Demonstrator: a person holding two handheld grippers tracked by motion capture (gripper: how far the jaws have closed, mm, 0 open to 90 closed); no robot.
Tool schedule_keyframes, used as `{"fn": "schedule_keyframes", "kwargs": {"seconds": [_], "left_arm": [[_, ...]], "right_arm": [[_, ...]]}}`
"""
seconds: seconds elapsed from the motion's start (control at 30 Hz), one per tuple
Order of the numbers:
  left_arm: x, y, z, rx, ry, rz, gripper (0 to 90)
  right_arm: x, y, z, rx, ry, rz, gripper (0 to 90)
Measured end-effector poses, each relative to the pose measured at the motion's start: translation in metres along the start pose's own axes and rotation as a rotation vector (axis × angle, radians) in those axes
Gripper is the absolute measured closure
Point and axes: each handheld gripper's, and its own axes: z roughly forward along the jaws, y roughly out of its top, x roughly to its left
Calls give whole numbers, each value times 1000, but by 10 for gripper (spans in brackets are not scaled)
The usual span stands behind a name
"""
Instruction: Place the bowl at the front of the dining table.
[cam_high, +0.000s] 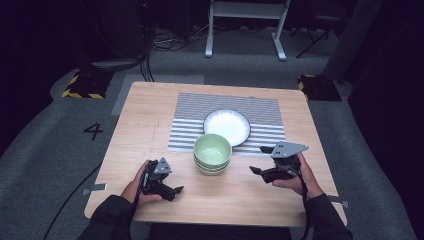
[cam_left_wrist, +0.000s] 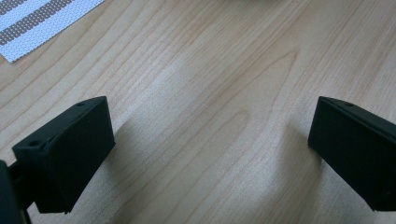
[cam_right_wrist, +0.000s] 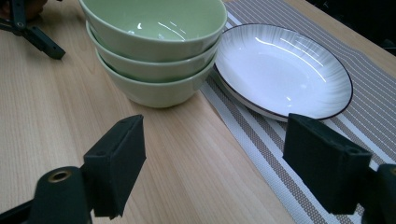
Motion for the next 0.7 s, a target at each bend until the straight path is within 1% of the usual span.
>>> {"fn": "schedule_keyframes", "kwargs": {"seconds": [0.17, 0.37, 0.57, 0.7], "left_arm": [[0, 0, 0, 0, 1, 0, 3], [0, 0, 0, 1, 1, 0, 3], [0, 0, 0, 0, 1, 0, 3], [0, 0, 0, 1, 1, 0, 3]], "right_arm": [[2, 7, 4, 6, 9, -9, 213], [6, 14, 10, 17, 14, -37, 215], [8, 18, 14, 13, 28, -40, 215], [13, 22, 18, 1, 44, -52, 219]]}}
